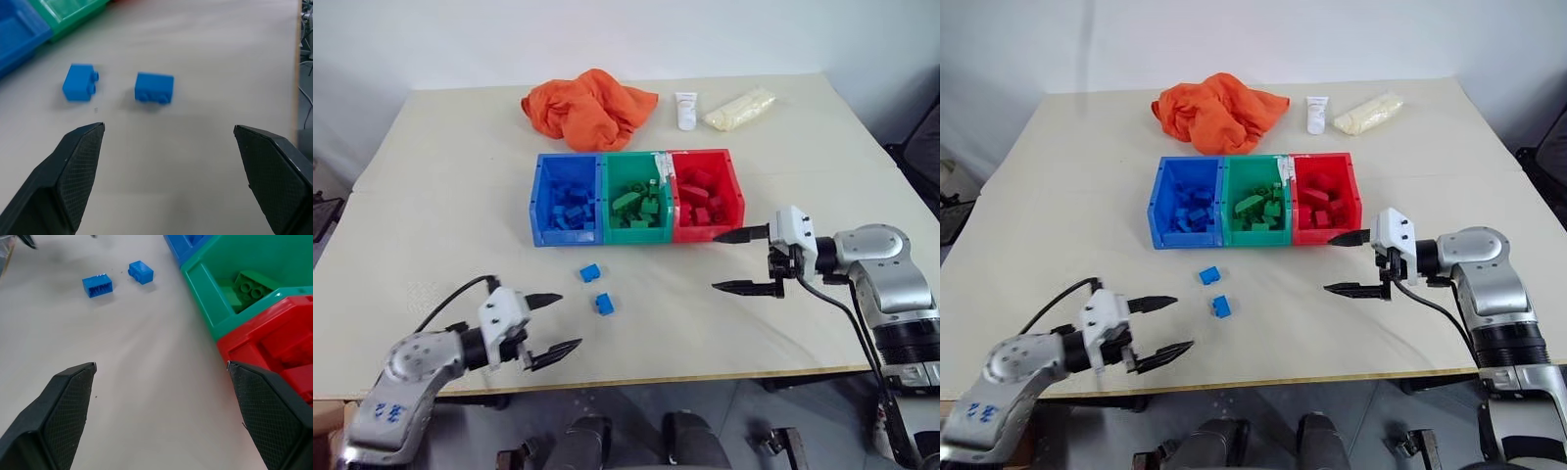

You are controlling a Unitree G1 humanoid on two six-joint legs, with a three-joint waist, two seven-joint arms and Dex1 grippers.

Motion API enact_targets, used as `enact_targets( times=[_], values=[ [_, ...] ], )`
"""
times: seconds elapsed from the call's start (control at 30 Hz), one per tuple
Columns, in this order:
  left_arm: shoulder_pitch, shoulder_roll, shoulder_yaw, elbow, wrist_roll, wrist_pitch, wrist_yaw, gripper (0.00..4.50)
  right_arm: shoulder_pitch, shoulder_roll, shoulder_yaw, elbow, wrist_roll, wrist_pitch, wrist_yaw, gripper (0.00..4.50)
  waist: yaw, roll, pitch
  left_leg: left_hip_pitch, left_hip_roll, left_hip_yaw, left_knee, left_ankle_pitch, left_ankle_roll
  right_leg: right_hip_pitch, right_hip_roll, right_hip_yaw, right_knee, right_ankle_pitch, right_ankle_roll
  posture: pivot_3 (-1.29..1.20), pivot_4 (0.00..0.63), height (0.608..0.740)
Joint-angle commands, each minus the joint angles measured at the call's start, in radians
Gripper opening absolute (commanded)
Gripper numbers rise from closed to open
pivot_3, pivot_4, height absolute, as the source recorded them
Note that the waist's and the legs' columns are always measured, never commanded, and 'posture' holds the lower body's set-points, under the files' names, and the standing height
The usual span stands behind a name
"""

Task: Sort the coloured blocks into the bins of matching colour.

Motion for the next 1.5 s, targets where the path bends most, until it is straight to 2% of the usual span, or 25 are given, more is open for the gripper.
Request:
enact_targets(
  times=[0.03,0.2,0.43,0.53,0.77,0.8,0.97,1.23,1.47,1.5],
  values=[
    [-0.109,-0.046,-0.104,0.112,0.078,-0.029,0.019,4.50,0.035,-0.026,-0.052,-0.084,0.023,0.018,-0.040,4.48,0.007,0.000,0.000,0.000,0.000,0.000,0.001,0.000,0.000,0.000,0.000,-0.001,0.000,0.000,0.000,0.00,0.150,0.740],
    [-0.228,-0.115,-0.196,0.264,0.118,-0.096,-0.022,4.50,0.119,-0.039,-0.092,-0.179,0.039,0.059,-0.101,4.48,0.007,0.000,0.000,0.000,0.000,0.001,0.000,0.000,0.000,-0.001,0.000,-0.001,0.001,0.000,0.000,0.00,0.150,0.740],
    [-0.277,-0.119,-0.239,0.318,0.130,-0.105,-0.072,4.50,0.192,-0.050,-0.129,-0.257,0.050,0.098,-0.159,4.48,0.010,0.000,0.000,0.000,0.000,0.002,0.002,0.000,0.000,-0.001,0.000,-0.001,0.002,0.000,0.000,0.00,0.150,0.740],
    [-0.278,-0.116,-0.242,0.325,0.137,-0.119,-0.082,3.90,0.205,-0.050,-0.136,-0.272,0.050,0.108,-0.177,4.50,0.014,0.000,0.000,0.000,0.000,0.002,0.002,0.000,0.000,-0.001,0.000,-0.001,0.002,0.000,0.000,0.00,0.150,0.740],
    [-0.268,-0.121,-0.230,0.333,0.157,-0.152,-0.067,1.67,0.219,-0.046,-0.141,-0.282,0.047,0.112,-0.196,4.50,0.015,0.000,0.000,0.000,0.000,0.002,0.002,0.000,0.000,-0.001,0.000,-0.001,0.002,0.000,0.000,0.00,0.150,0.740],
    [-0.271,-0.128,-0.225,0.336,0.158,-0.164,-0.059,1.46,0.217,-0.046,-0.141,-0.279,0.046,0.111,-0.197,4.50,0.015,0.000,0.000,0.000,0.000,0.001,0.002,0.000,0.000,-0.001,0.000,-0.001,0.002,0.000,0.000,0.00,0.150,0.740],
    [-0.312,-0.166,-0.198,0.305,0.146,-0.160,-0.007,1.48,0.218,-0.047,-0.145,-0.274,0.046,0.104,-0.202,4.50,0.015,0.000,0.000,0.000,0.000,0.001,0.003,0.000,0.000,0.000,0.000,-0.001,0.002,0.000,0.000,0.00,0.150,0.740],
    [-0.457,-0.244,-0.087,0.211,0.139,-0.034,0.213,1.48,0.220,-0.044,-0.158,-0.288,0.056,0.106,-0.220,4.50,0.017,-0.001,0.001,-0.001,0.000,0.001,0.005,0.000,0.000,-0.001,0.001,-0.001,0.003,0.000,0.000,0.00,0.150,0.740],
    [-0.674,-0.252,-0.048,0.435,0.250,-0.069,0.389,1.48,0.239,-0.034,-0.155,-0.314,0.065,0.108,-0.244,4.50,0.017,-0.002,0.001,-0.001,0.000,0.001,0.006,0.000,0.000,-0.001,0.001,-0.003,0.004,0.000,0.001,0.00,0.150,0.740],
    [-0.689,-0.252,-0.047,0.463,0.264,-0.083,0.405,1.83,0.241,-0.034,-0.155,-0.318,0.067,0.109,-0.249,4.50,0.016,-0.002,0.001,-0.001,0.000,0.002,0.006,0.000,0.000,-0.001,0.001,-0.003,0.004,0.000,0.001,0.00,0.150,0.740]
  ],
)
